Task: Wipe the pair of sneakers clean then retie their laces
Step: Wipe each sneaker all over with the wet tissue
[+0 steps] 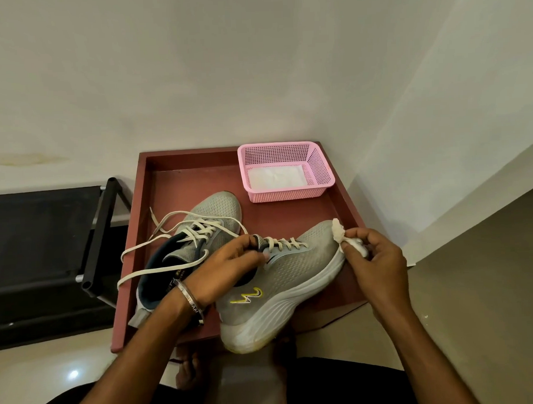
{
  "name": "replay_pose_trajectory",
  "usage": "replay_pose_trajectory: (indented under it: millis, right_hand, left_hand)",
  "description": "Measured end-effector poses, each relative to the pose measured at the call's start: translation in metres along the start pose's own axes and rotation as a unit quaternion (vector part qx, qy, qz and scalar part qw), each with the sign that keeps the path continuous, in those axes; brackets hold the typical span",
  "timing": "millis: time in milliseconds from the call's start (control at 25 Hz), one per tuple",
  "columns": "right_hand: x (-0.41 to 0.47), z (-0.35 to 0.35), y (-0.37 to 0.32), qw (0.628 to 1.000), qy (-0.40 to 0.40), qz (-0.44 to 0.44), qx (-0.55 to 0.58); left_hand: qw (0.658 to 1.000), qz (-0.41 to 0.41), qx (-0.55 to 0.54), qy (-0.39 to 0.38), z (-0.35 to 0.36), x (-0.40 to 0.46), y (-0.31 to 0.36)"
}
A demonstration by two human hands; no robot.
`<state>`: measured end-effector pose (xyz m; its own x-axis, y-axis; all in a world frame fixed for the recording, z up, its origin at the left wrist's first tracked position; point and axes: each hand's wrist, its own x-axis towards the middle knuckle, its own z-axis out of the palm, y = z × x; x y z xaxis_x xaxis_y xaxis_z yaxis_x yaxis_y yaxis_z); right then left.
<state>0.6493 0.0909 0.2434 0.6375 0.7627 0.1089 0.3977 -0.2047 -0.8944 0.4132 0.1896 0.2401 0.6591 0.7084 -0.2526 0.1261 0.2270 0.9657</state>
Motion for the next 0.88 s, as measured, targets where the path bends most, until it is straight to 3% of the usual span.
replay_pose_trajectory:
  millis: [120,360,440,560,800,880]
  right_hand:
    - [-0.003,0.003,0.001,1.000,0.008,0.002,-0.016]
    - [-0.003,0.001,0.002,1.000,0.005,-0.003,-0.009]
    - [-0.002,0.001,0.003,1.000,0.001,-0.005,-0.005]
    - [-0.001,0.001,0.005,1.000,0.000,0.002,0.004]
    - [-0.003,-0.002,0.007,1.000,-0.002,0.018,-0.013]
    - [-0.003,-0.003,0.007,1.000,-0.004,0.023,-0.020]
  left_hand:
    - [0.994,-0.028,0.087,0.067,0.002,0.006,0.003]
    - [0.966,-0.116,0.229,0.043,0.012,0.021,0.015]
    - [0.979,-0.183,0.083,0.026,0.017,0.026,0.021]
    - [0.936,-0.259,-0.236,-0.040,0.026,0.027,0.031]
    - [0.894,-0.286,-0.330,0.100,0.054,0.032,0.030]
    - [0.881,-0.292,-0.354,0.112,0.058,0.027,0.030]
